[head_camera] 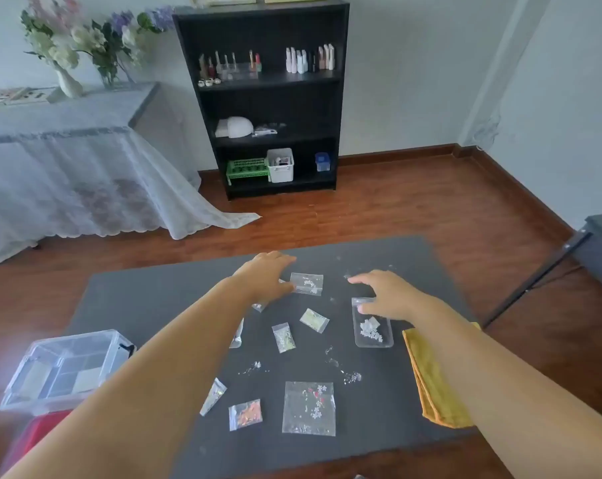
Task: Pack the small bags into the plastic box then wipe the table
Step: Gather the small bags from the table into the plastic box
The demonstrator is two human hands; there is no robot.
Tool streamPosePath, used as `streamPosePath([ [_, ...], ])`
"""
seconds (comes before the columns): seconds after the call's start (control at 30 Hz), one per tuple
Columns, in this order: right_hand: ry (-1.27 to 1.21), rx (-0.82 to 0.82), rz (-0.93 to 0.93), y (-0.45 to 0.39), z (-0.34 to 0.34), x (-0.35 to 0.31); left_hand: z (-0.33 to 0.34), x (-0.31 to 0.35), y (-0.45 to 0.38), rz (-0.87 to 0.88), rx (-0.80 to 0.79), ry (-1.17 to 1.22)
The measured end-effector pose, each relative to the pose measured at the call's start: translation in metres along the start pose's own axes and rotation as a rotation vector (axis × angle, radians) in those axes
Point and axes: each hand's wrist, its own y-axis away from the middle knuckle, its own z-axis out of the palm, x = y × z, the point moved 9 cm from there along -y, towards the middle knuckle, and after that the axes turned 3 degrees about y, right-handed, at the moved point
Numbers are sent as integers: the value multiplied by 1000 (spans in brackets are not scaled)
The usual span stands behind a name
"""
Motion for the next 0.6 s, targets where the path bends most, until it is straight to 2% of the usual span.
streamPosePath([
  [0.33, 179, 117, -70, 13, 15, 26, 39, -1, -49, 33, 44, 29],
  [0.6, 142, 172, -104, 9, 16, 30, 28, 3, -52, 51, 134, 146],
])
